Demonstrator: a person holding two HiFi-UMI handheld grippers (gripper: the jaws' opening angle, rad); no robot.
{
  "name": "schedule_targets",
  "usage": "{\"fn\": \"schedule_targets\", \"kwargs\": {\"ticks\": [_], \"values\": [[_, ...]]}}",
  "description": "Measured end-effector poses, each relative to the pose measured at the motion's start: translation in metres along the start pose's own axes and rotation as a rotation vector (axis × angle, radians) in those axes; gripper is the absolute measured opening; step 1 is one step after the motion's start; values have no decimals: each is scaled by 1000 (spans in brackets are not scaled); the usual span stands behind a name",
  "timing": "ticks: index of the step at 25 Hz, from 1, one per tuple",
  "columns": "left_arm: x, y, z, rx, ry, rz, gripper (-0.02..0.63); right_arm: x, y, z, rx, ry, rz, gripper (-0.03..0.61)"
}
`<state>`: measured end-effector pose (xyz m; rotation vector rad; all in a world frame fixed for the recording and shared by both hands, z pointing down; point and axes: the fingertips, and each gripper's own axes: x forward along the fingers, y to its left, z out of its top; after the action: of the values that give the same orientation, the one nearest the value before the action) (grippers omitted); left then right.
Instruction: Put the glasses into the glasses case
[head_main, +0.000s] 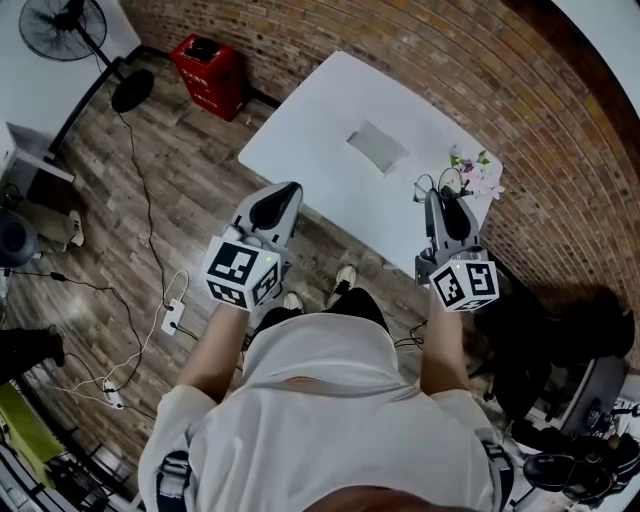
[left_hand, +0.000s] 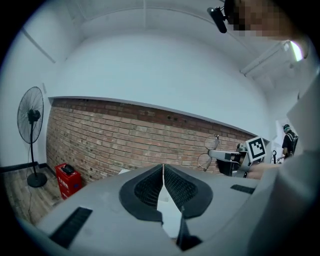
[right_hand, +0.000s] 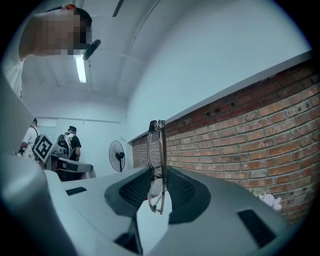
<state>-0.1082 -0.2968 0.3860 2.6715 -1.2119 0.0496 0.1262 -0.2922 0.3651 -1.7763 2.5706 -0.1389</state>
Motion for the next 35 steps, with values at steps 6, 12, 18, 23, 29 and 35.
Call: {"fn": "schedule_targets", "kwargs": {"ticks": [6,12,18,23,29,35], "values": [[61,-5,24,54,-13,-18,20,25,-54,12,13,-32,-21,147],[128,-15,46,87,-30,-25,20,39,-116,20,15,-36,-42,147],[185,-34,46,100,-10,-20,20,39,-186,16,47,-22,-58,147],[198,-29,38,100,16,-31,20,51,-190,3,78,2,-44,147],[202,3,34,90,29,-22,20,85,-166,-19,66,104,30,147],[198,41,33,73,39,-6,20,137,-126,-65,20,352,194,147]]}}
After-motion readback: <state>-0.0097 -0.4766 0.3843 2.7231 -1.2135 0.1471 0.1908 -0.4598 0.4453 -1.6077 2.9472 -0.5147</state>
